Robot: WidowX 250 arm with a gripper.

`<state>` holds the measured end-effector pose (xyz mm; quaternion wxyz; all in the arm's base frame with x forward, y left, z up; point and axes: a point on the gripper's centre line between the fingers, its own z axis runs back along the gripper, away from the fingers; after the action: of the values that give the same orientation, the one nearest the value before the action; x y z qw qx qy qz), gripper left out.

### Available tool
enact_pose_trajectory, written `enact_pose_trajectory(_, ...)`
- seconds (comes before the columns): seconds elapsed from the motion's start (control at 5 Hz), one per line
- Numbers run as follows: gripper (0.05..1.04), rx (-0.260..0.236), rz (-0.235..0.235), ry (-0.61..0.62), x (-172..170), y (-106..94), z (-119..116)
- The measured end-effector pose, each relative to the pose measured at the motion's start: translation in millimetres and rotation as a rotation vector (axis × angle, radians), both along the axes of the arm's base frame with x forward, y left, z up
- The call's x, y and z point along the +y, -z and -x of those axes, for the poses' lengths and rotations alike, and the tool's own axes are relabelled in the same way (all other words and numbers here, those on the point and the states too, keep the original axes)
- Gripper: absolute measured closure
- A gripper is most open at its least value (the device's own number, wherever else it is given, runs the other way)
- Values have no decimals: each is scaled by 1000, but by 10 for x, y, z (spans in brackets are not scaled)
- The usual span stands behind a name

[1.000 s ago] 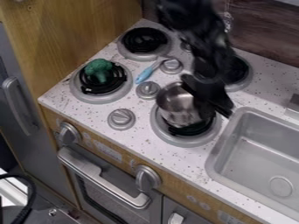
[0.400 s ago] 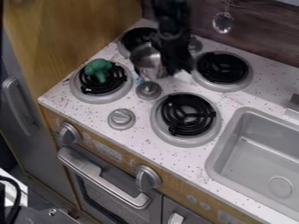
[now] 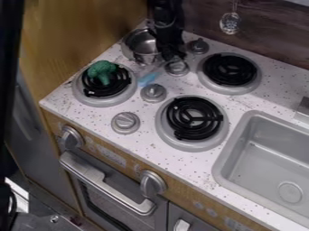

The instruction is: Moved the silver pot to the upper left burner

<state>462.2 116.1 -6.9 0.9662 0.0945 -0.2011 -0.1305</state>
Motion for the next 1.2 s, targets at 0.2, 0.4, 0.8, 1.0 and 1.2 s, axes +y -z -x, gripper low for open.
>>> enact_pose_trajectory(0.2,1016,-8,-22,8,71,147,-144)
enact_pose_trajectory(0.4,1016,31,-16,-1,146,273,-228)
enact_pose_trajectory(0.8,1016,-4,-39,-10,328,313,-525)
enact_pose_trajectory(1.0,1016,-25,-52,-20,391,292,-640)
enact_pose_trajectory(1.2,992,-40,-40,-58,438,274,-657)
